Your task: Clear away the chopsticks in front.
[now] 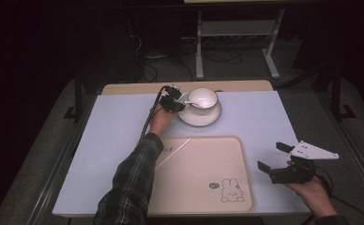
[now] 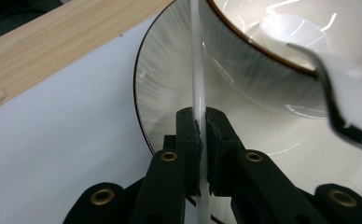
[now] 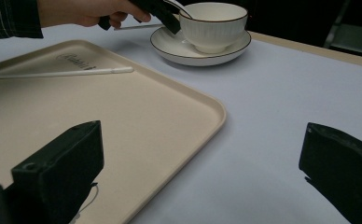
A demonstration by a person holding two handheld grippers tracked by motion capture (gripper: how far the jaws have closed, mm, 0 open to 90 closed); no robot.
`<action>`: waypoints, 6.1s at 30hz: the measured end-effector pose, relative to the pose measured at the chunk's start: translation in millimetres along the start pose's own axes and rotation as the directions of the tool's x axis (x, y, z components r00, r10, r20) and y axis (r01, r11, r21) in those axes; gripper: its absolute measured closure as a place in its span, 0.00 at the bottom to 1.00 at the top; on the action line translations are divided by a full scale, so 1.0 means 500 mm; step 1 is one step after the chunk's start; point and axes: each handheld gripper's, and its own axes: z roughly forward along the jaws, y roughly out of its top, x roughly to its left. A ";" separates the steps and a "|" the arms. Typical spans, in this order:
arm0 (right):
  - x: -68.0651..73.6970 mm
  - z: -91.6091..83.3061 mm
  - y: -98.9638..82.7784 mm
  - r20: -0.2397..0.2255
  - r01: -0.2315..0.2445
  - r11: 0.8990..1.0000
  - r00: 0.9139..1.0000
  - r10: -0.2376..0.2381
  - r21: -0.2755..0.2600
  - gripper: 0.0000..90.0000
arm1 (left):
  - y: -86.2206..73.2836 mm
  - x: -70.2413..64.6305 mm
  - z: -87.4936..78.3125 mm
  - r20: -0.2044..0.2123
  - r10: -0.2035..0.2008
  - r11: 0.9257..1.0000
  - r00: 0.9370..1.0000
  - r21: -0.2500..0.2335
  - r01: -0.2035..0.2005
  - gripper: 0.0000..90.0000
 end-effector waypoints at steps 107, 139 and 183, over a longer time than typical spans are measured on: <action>0.009 0.011 0.002 -0.007 0.024 1.000 1.000 -0.024 0.017 0.00 | -0.181 -0.221 -0.128 0.244 0.082 0.995 0.966 0.035 -0.093 1.00; 0.011 0.010 0.004 -0.002 0.026 1.000 1.000 -0.026 0.014 0.00 | -0.298 -0.105 -0.236 0.214 -0.071 0.994 0.974 0.091 0.053 0.99; 0.015 0.009 0.005 -0.004 0.031 0.999 0.999 -0.031 0.011 0.00 | -0.404 -0.074 -0.417 0.105 -0.001 0.983 0.995 -0.183 0.021 0.27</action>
